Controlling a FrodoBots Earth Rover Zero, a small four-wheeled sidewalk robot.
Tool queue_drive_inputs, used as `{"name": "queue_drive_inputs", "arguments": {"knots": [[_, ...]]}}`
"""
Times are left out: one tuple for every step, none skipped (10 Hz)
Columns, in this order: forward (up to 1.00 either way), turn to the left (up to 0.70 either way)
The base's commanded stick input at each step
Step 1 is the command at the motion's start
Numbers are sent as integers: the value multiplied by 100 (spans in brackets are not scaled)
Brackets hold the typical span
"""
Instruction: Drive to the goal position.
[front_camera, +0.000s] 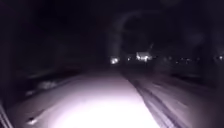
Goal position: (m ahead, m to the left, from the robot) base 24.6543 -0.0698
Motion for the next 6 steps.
{"name": "queue_drive_inputs", "arguments": {"knots": [[100,0],[100,0],[100,0],[100,0],[100,0],[100,0]]}}
